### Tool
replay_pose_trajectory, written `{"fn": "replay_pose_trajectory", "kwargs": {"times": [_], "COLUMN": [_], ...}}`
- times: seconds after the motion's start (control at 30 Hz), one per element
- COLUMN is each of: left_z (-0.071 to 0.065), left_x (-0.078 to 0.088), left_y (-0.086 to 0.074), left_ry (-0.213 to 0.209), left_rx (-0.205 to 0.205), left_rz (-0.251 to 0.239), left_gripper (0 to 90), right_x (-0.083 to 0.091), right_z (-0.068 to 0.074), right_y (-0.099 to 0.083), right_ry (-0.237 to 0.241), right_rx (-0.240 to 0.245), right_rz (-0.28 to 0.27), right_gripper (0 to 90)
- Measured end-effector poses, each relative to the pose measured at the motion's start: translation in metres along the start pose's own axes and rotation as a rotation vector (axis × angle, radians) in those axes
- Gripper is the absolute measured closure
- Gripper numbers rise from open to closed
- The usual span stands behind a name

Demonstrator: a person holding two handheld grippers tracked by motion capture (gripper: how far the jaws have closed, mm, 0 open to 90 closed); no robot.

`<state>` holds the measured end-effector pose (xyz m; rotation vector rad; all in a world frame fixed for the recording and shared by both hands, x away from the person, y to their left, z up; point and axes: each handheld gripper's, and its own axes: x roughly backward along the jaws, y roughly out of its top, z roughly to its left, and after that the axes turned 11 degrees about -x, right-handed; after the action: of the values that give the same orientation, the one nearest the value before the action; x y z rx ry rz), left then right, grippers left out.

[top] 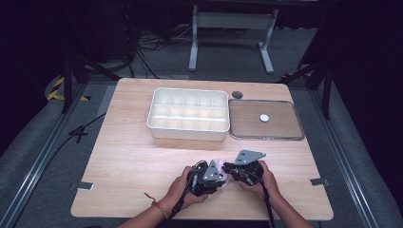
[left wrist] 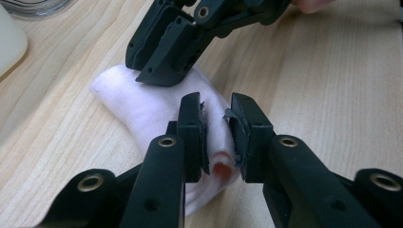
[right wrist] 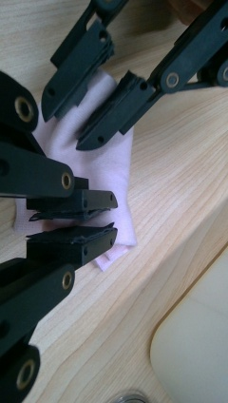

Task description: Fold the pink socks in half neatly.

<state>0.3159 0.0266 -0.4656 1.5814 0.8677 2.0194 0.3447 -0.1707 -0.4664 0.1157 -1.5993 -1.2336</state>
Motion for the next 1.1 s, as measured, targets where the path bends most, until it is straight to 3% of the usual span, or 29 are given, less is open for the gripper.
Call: {"fn": "replay_pose_trajectory", "kwargs": {"times": [0.23, 0.43, 0.47, 0.67, 0.73, 0.97, 1.1], "left_z": [-0.003, -0.002, 0.002, 0.016, 0.019, 0.015, 0.011], "left_x": [0.007, 0.020, 0.031, 0.049, 0.045, 0.018, 0.010], "left_y": [-0.002, -0.003, -0.002, -0.001, -0.003, -0.013, -0.015], "left_ry": [-0.027, -0.074, -0.089, -0.033, -0.019, -0.097, -0.106], "left_rx": [-0.006, 0.037, 0.047, 0.060, 0.027, -0.014, -0.022], "left_rz": [-0.010, -0.052, -0.075, -0.143, -0.114, -0.057, -0.051], "left_gripper": [75.3, 76.0, 76.8, 79.7, 80.2, 80.7, 81.3], "right_x": [0.000, 0.000, 0.000, 0.000, 0.000, 0.000, 0.000], "right_z": [-0.003, -0.003, -0.003, -0.002, -0.002, -0.002, -0.002], "right_y": [-0.003, -0.003, -0.003, -0.003, -0.003, -0.003, -0.003], "right_ry": [0.014, 0.016, 0.016, 0.012, 0.010, 0.010, 0.010], "right_rx": [-0.013, -0.015, -0.013, -0.009, -0.003, 0.004, 0.008], "right_rz": [0.001, 0.001, 0.002, 0.004, 0.005, 0.005, 0.007], "right_gripper": [82.1, 82.4, 82.5, 82.8, 82.8, 82.8, 82.8]}}
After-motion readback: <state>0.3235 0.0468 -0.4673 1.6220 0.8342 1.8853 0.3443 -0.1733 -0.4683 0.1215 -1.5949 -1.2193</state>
